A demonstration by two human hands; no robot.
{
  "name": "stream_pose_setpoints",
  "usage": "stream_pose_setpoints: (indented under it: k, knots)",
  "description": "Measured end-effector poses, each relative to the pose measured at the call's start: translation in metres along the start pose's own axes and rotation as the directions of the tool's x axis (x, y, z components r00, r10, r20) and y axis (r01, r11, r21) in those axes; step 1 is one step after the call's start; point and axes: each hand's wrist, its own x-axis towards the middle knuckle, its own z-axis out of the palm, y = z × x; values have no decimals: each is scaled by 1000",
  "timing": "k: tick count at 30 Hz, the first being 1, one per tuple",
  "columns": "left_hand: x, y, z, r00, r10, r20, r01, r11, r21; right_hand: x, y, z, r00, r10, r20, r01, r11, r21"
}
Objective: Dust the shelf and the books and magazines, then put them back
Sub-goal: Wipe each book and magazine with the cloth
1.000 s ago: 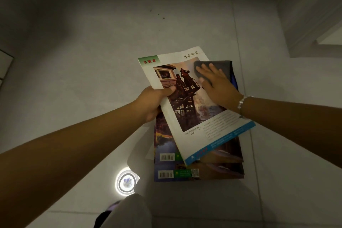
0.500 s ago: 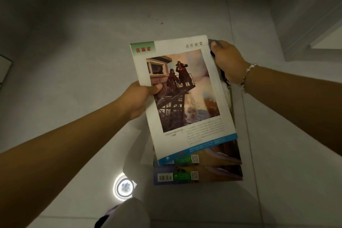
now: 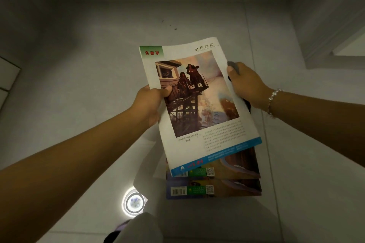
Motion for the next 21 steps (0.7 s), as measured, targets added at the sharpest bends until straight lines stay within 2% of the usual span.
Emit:
stream_pose_setpoints:
  k: [8,15,21]
  knots:
    - [8,-4,-1,994,-12,-113,12,1000,-5,-31,18,2,998,0,66,8,992,-124]
    - [14,1,-12,977,5,-212,-4,1000,5,-61,34,4,987,-18,159,42,988,-151]
    - [11,-8,-15,970,14,-242,-5,999,36,-83,45,2,967,-10,254,59,981,-182]
